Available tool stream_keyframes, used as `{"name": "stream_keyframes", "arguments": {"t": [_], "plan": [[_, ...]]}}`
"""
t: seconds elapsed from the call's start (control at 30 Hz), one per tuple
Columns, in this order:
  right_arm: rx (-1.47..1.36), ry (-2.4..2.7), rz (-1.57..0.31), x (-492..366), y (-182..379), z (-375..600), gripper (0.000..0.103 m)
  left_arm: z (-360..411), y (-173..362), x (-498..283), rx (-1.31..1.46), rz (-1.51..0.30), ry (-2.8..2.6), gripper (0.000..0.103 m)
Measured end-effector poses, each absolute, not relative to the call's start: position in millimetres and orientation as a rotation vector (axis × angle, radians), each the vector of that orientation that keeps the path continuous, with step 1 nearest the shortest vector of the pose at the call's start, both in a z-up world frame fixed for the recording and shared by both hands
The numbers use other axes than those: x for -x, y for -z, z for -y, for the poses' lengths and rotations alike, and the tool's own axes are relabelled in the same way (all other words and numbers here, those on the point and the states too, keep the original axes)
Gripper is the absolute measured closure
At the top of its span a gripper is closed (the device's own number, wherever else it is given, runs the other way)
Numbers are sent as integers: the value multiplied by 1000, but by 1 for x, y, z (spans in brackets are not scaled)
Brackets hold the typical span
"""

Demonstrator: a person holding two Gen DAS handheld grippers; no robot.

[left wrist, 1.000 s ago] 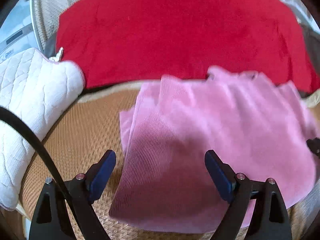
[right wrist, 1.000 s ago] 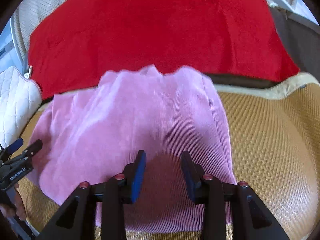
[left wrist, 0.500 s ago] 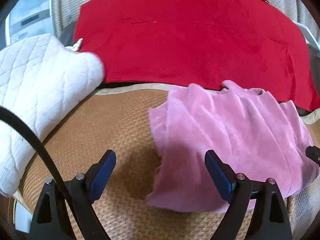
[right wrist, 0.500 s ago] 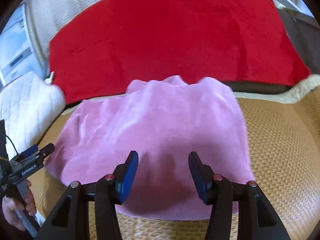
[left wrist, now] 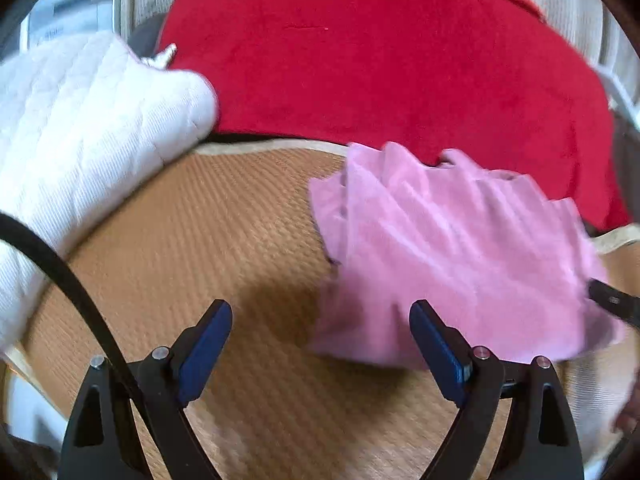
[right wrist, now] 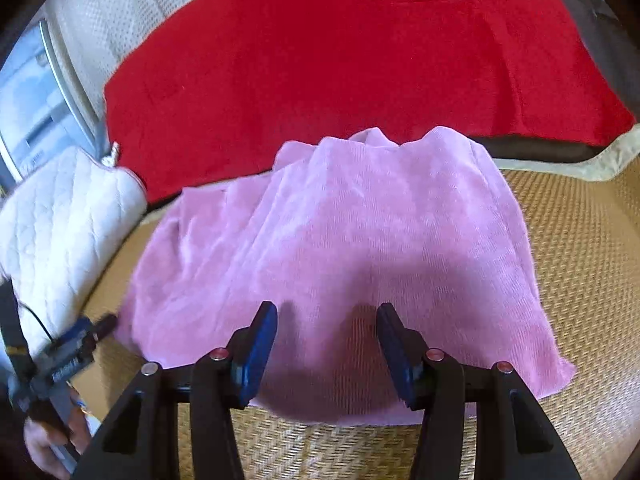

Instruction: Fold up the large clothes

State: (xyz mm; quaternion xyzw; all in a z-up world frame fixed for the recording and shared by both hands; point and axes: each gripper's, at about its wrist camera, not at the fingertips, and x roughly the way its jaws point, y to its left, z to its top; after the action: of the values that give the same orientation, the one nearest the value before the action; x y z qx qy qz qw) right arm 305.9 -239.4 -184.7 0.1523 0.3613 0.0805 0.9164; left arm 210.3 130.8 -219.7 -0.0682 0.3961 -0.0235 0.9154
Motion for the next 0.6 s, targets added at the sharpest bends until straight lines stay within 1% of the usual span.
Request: {"name": "stream_keyframes", "arguments": {"t": [0.2,0.3,0.6], "plan": [[-306,-191,-748,-308,188,230,48,-117,232,-197,305,-859,245,13],[-307,-198,-750,-309,189,233,48,-114,238,-204,351,-878,264,13],[-356,-202,-781,-322,202,255,48,-116,264,-235,607,-916,277,13]]}}
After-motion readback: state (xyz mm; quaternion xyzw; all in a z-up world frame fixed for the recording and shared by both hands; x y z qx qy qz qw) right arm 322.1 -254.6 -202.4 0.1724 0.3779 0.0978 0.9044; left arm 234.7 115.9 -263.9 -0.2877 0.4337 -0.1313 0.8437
